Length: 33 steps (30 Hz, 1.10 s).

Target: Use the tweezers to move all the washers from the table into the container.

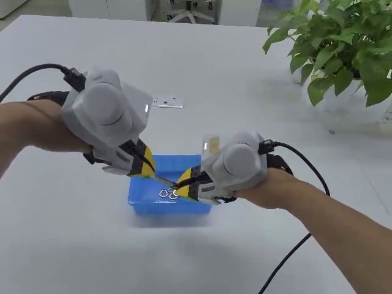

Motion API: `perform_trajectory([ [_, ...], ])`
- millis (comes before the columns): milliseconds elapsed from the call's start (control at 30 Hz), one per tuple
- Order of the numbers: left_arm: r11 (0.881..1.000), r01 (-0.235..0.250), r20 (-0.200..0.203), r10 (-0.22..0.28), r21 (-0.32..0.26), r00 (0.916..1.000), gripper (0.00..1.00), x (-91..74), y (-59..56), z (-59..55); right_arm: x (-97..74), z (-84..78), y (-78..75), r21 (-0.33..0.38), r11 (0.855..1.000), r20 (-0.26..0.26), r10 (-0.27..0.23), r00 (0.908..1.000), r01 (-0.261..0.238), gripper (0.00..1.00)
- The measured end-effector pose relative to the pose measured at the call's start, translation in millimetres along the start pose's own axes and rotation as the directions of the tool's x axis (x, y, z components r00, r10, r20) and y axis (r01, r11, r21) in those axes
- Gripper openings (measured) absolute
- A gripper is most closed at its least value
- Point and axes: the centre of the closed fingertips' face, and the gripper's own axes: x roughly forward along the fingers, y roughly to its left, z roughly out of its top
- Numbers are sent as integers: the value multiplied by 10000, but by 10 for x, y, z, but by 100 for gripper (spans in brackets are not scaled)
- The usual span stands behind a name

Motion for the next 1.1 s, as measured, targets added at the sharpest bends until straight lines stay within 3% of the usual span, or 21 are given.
perform_trajectory([
  [333, 9999, 93, -7, -93, -62, 10000, 4, 137, -238, -40, 1, -81, 194, -280, 9992, -524, 286, 9982, -301, 5],
  [700, 9998, 158, -21, -158, -74, 9999, 5, 288, -386, -146, 34, -240, 383, -338, 9973, -1196, 602, 9910, -647, 5],
  [1100, 9994, 35, 14, -35, -333, 10000, 10, 309, -519, -265, 162, -382, 561, -290, 9938, -1680, 1007, 9806, -1071, 6],
])
